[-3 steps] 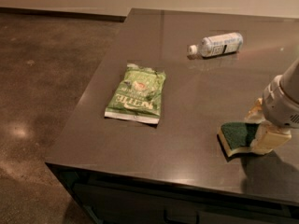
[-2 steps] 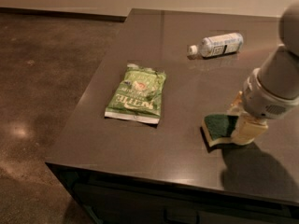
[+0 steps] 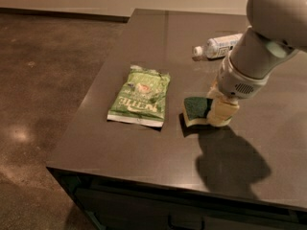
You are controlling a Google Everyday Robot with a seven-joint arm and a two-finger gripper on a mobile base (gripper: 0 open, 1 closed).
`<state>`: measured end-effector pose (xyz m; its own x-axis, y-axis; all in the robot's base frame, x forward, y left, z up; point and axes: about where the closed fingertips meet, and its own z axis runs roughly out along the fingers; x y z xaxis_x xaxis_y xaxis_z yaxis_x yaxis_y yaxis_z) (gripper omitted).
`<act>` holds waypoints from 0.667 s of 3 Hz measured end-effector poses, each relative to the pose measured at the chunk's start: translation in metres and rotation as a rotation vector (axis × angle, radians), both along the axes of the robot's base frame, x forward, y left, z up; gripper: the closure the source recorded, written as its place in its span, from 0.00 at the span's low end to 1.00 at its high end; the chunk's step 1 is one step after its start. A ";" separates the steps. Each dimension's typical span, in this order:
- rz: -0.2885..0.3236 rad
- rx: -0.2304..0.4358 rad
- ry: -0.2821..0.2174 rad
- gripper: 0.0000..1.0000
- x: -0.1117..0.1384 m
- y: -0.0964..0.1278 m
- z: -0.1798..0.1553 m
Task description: Move sponge near green jalapeno chip bag
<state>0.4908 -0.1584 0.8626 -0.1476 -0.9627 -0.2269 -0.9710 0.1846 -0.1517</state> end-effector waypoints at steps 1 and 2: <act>-0.007 -0.003 -0.019 0.82 0.027 0.012 0.002; -0.016 -0.018 -0.033 0.59 0.050 0.013 0.001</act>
Offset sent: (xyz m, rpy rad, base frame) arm 0.0797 0.0135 -0.0014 -0.0342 -0.0471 -0.0282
